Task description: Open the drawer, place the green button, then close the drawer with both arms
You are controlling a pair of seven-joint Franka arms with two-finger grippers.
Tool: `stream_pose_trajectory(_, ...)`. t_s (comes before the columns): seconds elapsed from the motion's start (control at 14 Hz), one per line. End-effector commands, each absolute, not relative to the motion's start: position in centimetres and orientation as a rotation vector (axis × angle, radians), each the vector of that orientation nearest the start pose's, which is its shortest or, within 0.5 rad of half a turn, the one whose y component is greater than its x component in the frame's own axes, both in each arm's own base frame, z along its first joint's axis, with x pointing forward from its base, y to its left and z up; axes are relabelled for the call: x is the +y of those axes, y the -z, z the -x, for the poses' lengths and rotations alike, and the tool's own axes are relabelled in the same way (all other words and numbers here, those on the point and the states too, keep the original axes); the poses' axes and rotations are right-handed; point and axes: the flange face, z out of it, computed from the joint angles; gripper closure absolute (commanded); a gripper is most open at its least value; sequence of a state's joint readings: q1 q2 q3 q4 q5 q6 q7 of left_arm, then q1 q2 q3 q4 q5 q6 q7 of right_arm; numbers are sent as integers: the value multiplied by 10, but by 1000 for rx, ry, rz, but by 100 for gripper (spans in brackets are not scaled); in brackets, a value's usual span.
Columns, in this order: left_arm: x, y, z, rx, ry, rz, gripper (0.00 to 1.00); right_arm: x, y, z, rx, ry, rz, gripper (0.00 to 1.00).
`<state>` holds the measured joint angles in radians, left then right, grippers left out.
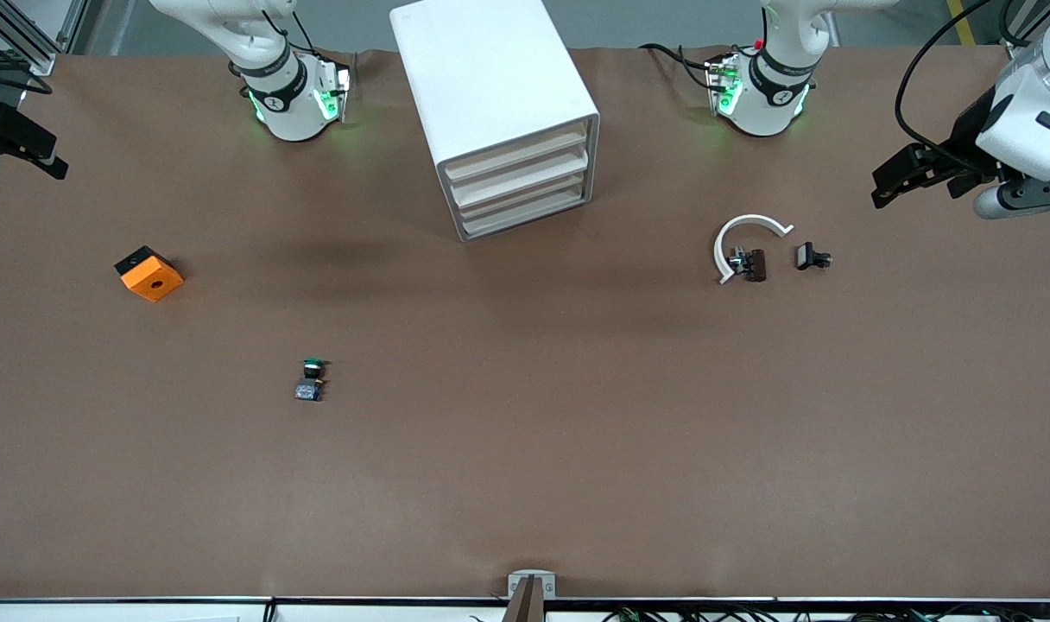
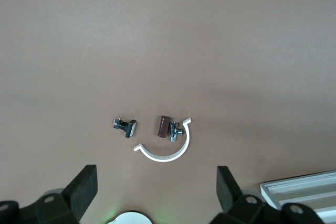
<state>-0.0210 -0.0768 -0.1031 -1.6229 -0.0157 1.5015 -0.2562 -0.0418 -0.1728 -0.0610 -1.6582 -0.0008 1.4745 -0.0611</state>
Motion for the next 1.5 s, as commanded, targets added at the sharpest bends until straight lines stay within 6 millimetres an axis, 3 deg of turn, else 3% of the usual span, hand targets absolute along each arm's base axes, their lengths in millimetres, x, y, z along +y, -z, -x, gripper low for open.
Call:
stream_pose_trajectory(0.0, -66, -645, -516, -192, -66, 3133, 0, -50, -669, -483, 60, -14, 3137, 0)
stream_pose_trajectory(0.21, -65, -648, -522, -197, -50, 3129, 0, -50, -668, -483, 60, -19, 3136, 0)
stream_pose_trajectory(0.36, -66, -629, -534, -189, -105, 3133, 0, -51, -669, -483, 64, -17, 3136, 0)
stream_pose_trajectory(0.5, -78, -615, -560, -161, -122, 3136, 0, -52, -669, -483, 67, -14, 3137, 0)
stream_pose_trajectory(0.64, -102, -580, -587, -119, -204, 3144, 0, -52, -669, -483, 67, -12, 3137, 0)
stream_pose_trajectory(0.79, -126, -531, -605, -118, -333, 3163, 0, -54, -669, -484, 74, -7, 3137, 0)
stream_pose_trajectory(1.0, -163, -467, -625, -511, -481, 3185, 0, -60, -668, -483, 91, -17, 3134, 0)
stream_pose_trajectory(1.14, -197, -428, -627, -630, -551, 3122, 0, -59, -668, -483, 88, -17, 3135, 0)
stream_pose_trajectory(1.29, -222, -400, -631, -781, -558, 3088, 0, -59, -668, -483, 86, -12, 3135, 0)
stream_pose_trajectory(1.43, -253, -366, -634, -1109, -648, 3008, 0, -59, -668, -483, 86, -12, 3135, 0)
